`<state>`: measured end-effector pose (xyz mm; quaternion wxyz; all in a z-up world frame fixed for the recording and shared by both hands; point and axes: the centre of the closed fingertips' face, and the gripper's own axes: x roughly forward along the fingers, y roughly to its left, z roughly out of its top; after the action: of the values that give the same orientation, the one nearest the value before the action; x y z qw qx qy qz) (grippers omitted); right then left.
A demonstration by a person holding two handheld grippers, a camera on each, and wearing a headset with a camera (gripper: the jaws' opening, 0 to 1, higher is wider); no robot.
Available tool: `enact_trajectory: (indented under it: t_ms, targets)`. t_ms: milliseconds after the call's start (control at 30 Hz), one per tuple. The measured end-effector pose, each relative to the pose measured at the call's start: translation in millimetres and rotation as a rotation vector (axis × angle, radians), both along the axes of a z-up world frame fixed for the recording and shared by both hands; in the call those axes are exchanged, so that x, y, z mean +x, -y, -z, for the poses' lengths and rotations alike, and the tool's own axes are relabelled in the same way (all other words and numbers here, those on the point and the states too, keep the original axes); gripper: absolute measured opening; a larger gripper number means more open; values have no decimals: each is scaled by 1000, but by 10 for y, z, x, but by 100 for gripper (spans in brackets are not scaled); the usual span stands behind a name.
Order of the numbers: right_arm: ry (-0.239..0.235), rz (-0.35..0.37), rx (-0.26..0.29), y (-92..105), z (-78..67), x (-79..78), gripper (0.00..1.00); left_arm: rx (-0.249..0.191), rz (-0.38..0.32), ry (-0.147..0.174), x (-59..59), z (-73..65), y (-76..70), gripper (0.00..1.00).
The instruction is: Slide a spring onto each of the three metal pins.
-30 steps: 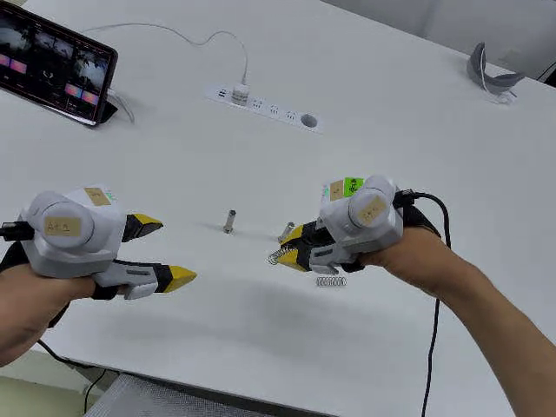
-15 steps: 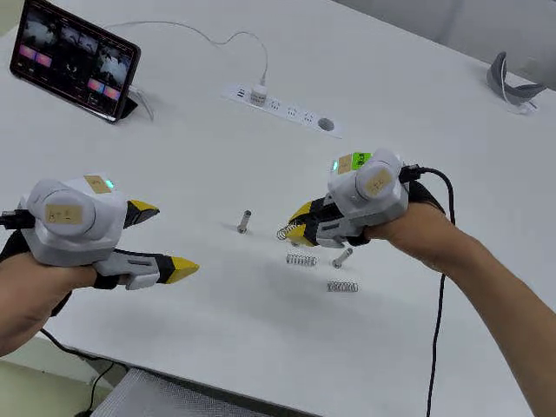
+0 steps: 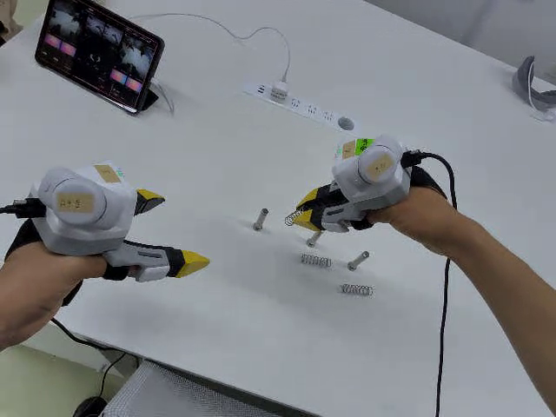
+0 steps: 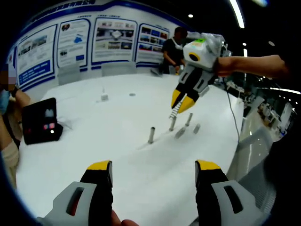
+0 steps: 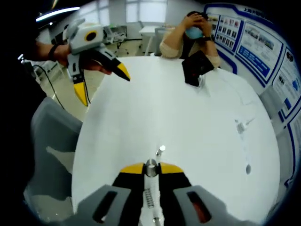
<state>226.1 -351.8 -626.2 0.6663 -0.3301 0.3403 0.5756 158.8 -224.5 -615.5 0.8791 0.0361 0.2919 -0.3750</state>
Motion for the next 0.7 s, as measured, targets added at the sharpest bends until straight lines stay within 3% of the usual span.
enact_trajectory:
  t_ms: [700]
  targets:
    - [4,-32,-25,-179,205,231,12,-5,-27,-21,-31,9,-123,73]
